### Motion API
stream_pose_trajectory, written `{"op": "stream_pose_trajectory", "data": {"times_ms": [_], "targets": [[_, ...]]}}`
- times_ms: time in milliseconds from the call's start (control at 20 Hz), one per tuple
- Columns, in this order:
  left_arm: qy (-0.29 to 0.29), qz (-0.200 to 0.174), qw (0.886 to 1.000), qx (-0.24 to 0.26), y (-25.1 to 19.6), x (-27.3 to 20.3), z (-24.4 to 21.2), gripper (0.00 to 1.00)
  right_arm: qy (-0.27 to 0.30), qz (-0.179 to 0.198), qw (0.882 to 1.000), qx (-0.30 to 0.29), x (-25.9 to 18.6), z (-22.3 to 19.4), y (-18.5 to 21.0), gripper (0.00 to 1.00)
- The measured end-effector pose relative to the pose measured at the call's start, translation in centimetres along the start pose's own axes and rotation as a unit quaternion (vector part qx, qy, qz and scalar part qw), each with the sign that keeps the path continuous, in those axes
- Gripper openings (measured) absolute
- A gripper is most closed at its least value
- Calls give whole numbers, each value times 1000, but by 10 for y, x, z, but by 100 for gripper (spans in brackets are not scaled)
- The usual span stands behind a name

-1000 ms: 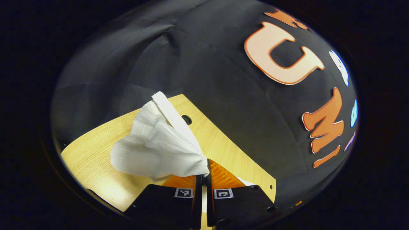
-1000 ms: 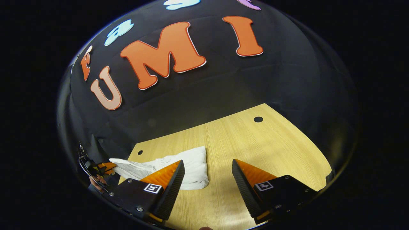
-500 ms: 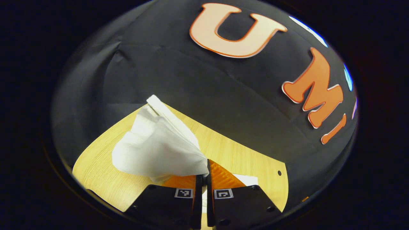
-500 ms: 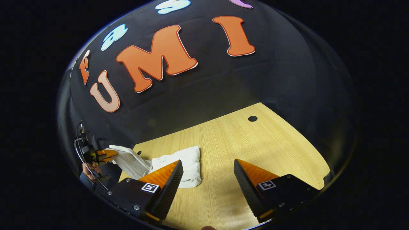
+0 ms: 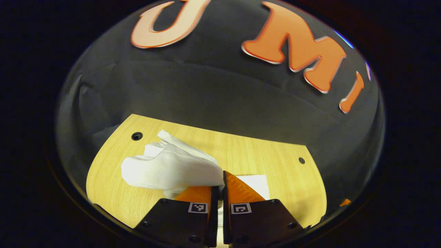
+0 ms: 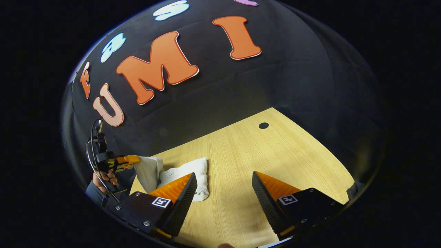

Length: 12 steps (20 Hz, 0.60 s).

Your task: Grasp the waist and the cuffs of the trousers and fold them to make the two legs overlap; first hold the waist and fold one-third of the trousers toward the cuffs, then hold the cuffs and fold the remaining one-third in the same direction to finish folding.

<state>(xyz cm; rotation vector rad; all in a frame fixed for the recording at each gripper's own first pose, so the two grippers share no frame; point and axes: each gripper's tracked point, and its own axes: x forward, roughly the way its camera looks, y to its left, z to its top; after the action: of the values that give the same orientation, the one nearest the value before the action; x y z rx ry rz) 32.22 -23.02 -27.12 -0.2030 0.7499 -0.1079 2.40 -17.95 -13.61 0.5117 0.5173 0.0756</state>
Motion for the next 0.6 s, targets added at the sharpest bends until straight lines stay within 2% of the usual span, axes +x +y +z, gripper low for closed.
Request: {"op": "stream_pose_trajectory", "data": {"times_ms": [150,300,450,600], "targets": [[10,2,996,91,-35,8,-10,10,6,0,1000,4,1,-3,-9,97],[31,-26,986,164,-65,16,-29,12,12,-4,1000,6,3,-6,-19,97],[52,-54,973,219,-82,16,-55,12,13,-7,1000,9,5,-4,-28,97],[69,-86,960,258,-100,17,-83,18,17,-6,1000,10,6,-4,-34,97]]}}
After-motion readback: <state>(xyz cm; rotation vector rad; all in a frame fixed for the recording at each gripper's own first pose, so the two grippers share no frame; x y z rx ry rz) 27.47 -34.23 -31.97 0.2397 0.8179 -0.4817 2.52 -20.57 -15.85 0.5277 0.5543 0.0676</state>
